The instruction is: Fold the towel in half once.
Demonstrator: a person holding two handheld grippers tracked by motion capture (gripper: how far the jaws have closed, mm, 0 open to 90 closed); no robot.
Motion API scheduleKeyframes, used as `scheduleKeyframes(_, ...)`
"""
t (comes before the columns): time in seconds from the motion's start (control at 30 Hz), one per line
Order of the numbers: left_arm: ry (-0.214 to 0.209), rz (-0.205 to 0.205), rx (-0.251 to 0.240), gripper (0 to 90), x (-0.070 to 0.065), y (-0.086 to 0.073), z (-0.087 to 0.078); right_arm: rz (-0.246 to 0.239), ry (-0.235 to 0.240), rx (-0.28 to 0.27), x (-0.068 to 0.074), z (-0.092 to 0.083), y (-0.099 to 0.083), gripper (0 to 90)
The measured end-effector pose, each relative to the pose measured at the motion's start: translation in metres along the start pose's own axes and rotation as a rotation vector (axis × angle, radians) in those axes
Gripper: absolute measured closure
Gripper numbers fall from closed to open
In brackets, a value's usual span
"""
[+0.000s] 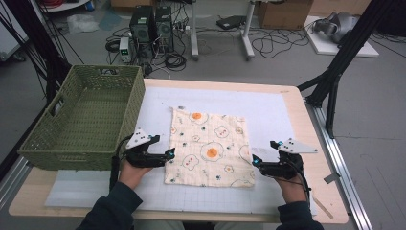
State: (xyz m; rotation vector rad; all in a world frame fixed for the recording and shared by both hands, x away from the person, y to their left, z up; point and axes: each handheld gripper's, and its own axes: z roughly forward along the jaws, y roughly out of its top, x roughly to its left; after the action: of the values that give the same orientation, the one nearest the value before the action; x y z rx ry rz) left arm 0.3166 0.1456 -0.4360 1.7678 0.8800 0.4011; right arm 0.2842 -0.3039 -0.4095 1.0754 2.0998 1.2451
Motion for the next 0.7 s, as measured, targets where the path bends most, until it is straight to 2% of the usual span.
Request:
scheduleKeyframes(0.23,0.005,-0.012,-0.011,17.9,0.000,0.003,0.003,0.004,0.009,0.003,-0.001,0.000,-0.001,11.7)
scheduleKeyframes(0.4,0.018,-0.029,-0.026,18.0,0.005,0.010,0.006,0.019,0.011,0.008,-0.004,0.001,-0.001,11.7)
scheduleKeyframes(0.57,0.022,-0.053,-0.027,18.0,0.012,0.026,0.015,0.028,0.021,0.010,-0.005,0.001,-0.001,11.7)
scheduleKeyframes(0.7,0.044,-0.065,-0.047,18.1,0.018,0.042,0.023,0.025,0.029,0.015,-0.005,0.003,-0.001,11.7)
